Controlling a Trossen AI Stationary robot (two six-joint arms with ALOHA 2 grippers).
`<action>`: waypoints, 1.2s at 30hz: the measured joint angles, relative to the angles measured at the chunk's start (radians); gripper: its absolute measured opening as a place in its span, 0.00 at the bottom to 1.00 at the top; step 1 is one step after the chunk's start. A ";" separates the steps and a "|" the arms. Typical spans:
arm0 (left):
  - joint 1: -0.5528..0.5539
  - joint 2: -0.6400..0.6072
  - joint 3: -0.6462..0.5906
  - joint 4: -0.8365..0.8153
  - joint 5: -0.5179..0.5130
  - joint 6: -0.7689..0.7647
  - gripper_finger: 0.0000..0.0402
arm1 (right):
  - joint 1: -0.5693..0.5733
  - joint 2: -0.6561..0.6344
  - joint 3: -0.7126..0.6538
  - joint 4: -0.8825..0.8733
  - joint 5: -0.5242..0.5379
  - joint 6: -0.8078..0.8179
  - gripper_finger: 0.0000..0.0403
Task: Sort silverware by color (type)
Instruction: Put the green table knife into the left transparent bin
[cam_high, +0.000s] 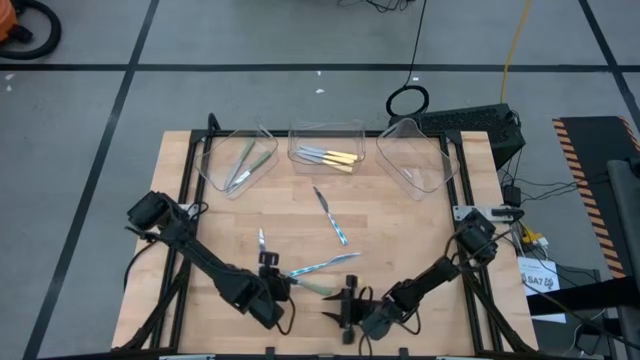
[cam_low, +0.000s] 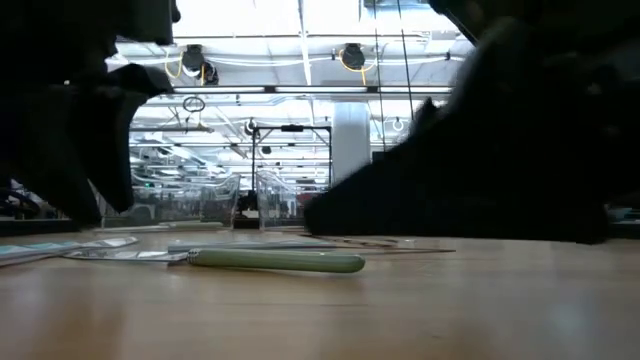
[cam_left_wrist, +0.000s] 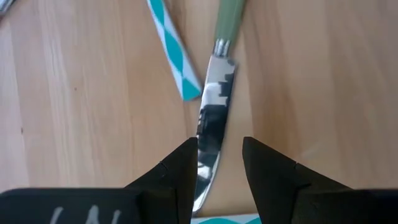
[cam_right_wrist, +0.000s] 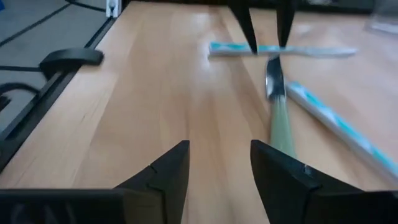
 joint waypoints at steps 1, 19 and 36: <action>0.003 0.000 -0.006 -0.001 -0.001 -0.001 0.34 | 0.000 0.009 0.018 -0.009 0.020 -0.014 0.40; 0.059 0.000 -0.062 0.200 0.140 -0.018 0.34 | -0.037 0.027 0.104 -0.333 0.101 0.309 0.45; 0.044 0.000 -0.030 0.170 0.081 0.049 0.34 | -0.082 0.021 0.108 -0.465 -0.017 0.331 0.15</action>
